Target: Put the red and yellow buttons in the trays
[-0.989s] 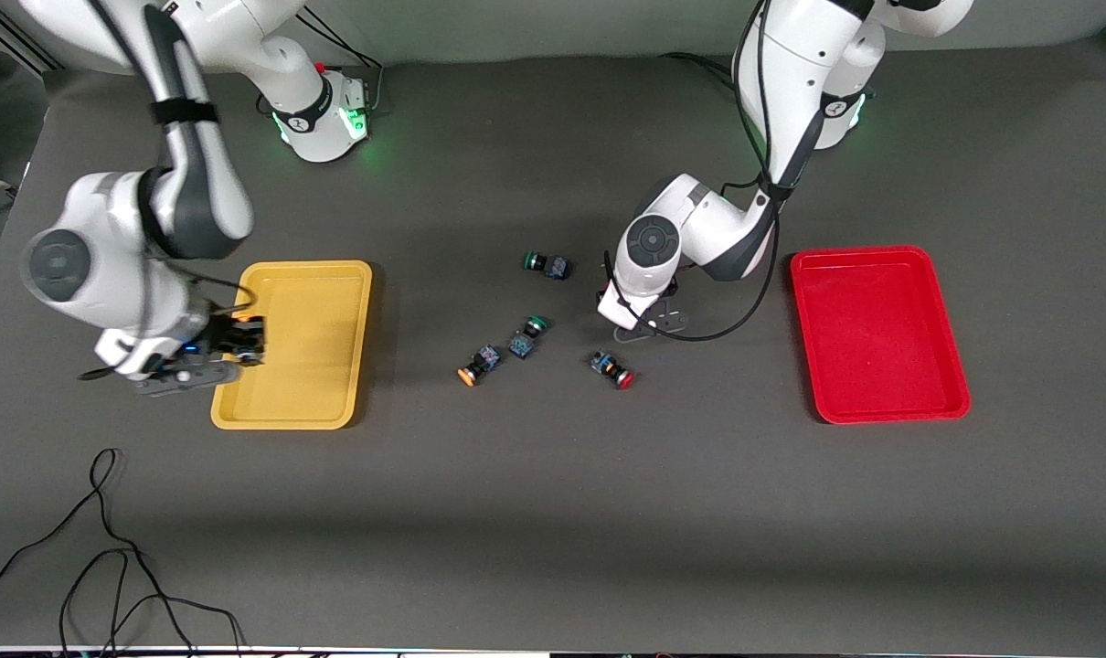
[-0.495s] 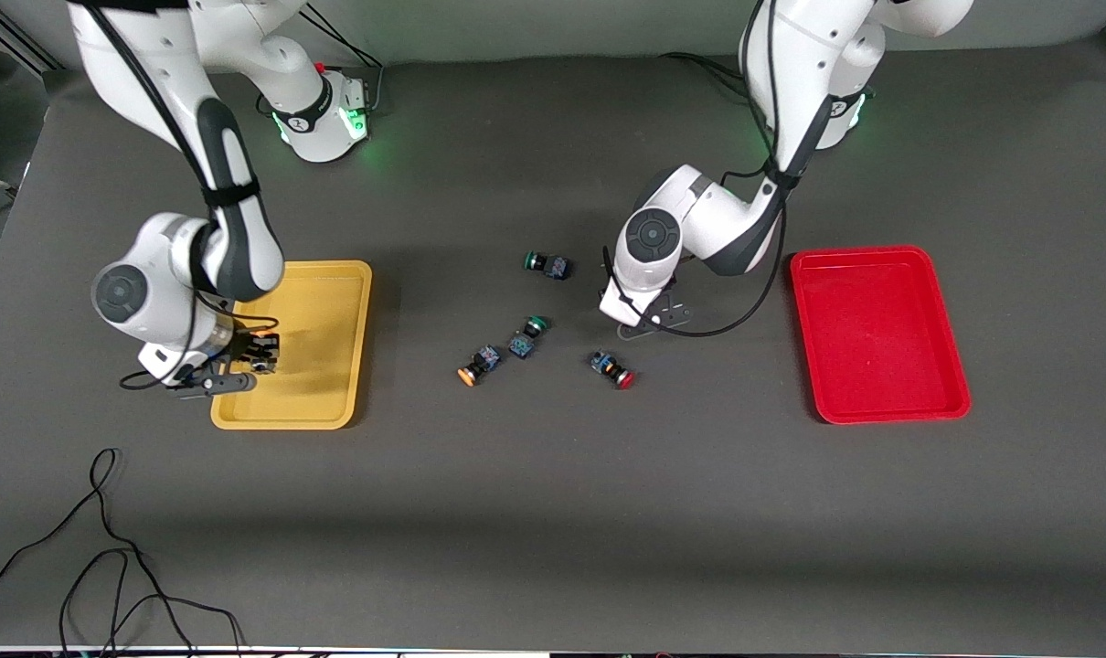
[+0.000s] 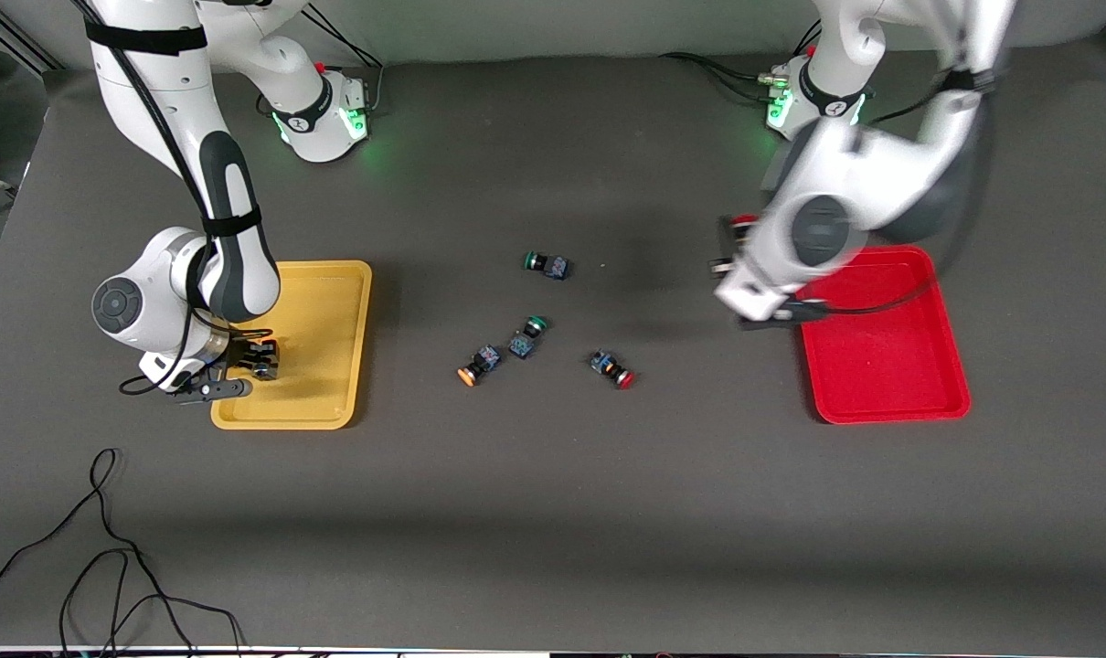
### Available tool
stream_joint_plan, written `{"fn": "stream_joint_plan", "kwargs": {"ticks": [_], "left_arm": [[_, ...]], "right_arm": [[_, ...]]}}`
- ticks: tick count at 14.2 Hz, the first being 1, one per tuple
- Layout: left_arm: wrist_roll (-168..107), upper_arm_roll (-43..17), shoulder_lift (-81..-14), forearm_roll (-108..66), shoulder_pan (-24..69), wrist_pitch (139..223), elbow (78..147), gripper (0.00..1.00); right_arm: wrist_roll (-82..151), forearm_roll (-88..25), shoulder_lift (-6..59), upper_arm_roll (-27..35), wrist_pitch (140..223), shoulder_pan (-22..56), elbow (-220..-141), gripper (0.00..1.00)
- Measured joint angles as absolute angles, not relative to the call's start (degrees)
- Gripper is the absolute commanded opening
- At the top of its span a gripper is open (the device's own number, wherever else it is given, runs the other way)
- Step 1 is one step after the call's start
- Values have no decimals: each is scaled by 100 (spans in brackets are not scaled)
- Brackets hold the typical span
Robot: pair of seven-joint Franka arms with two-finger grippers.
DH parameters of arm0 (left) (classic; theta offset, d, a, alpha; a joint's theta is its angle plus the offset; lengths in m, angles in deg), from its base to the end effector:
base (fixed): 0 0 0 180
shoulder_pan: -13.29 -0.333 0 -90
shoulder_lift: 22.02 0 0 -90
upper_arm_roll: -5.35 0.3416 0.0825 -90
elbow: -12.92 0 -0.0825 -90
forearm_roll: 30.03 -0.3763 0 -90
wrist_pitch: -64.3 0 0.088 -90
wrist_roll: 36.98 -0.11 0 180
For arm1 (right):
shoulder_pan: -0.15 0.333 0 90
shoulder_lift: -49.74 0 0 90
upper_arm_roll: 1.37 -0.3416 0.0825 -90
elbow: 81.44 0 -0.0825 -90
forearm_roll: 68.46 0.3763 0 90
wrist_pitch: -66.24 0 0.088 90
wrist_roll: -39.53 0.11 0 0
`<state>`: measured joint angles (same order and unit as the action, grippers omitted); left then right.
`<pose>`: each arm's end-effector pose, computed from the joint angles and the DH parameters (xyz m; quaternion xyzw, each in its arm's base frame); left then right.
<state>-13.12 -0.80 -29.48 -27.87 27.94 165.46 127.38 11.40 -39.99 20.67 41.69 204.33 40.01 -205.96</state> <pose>0.4970 -0.1910 0.3985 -0.9829 -0.0324 0.1756 0.0457 0.5527 -0.0252 0.2329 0.9981 0.0451 -0.0407 0.0051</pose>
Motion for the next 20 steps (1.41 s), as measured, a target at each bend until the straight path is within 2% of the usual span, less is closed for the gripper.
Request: {"fn": "stream_joint_plan", "kwargs": {"ticks": [3, 7, 10, 11, 12, 13, 17, 20], "left_arm": [[-2479, -60, -2931, -3471, 1874, 16838, 13063, 0], [-2710, -66, -3376, -3874, 1445, 18805, 14091, 0], [-2782, -76, -3509, -4105, 1268, 19999, 14777, 0], [-2897, -75, -3518, -4175, 1111, 20199, 14881, 37], [-3018, -74, -3526, -4207, 964, 20298, 14931, 88], [-3102, -74, -3529, -4219, 861, 20324, 14949, 99], [-3121, -160, -3479, -4179, 826, 20059, 14870, 99], [-2516, -499, -3309, -3500, 1204, 18754, 14186, 99]], "right_arm": [[1274, -4026, 2199, 4372, 19543, 4103, -20139, 100], [2590, -4491, 2601, 5026, 18134, 4796, -19201, 100], [4523, -4533, 2693, 5050, 17894, 5519, -18824, 100], [5268, -4524, 2649, 5035, 17896, 5800, -18752, 100], [6031, -4480, 2575, 4989, 17903, 6051, -18667, 100], [6839, -4360, 2465, 4904, 17926, 6259, -18565, 100], [9366, -4056, 1858, 4125, 18358, 6435, -18078, 100], [9931, -4021, 1356, 3712, 19021, 6424, -18026, 100]]}}
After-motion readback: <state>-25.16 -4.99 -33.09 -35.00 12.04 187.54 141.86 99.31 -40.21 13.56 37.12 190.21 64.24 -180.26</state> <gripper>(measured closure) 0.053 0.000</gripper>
